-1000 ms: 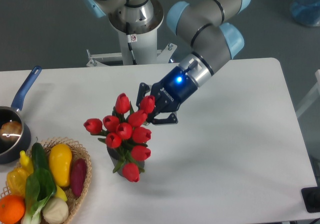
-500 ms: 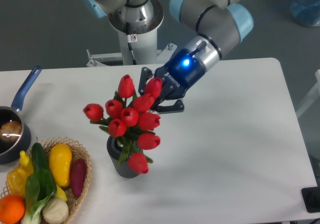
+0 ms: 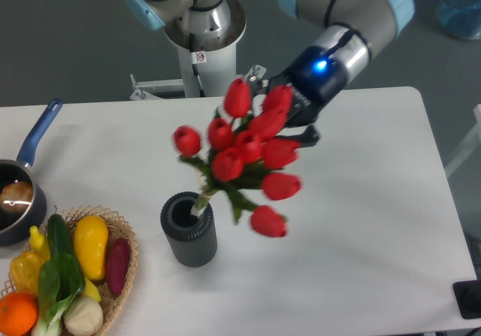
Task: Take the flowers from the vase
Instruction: 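Lift the tulip bouquet up out of the grey vase, then carry the held tulips away from the vase and hold them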
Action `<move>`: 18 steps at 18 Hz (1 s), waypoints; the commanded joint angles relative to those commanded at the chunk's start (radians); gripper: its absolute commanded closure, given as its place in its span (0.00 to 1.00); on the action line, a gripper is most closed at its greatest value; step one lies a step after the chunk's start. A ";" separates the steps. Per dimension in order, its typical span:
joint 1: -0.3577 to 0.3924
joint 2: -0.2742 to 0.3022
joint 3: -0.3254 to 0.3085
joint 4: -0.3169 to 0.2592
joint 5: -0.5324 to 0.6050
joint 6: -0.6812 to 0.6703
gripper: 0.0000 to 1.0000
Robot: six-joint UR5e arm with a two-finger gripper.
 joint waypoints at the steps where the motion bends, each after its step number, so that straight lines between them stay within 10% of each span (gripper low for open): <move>1: 0.020 0.000 0.015 0.000 0.005 0.000 1.00; 8: 0.087 -0.067 0.017 0.005 0.035 0.009 1.00; 18: 0.094 -0.126 0.048 0.003 0.501 0.015 1.00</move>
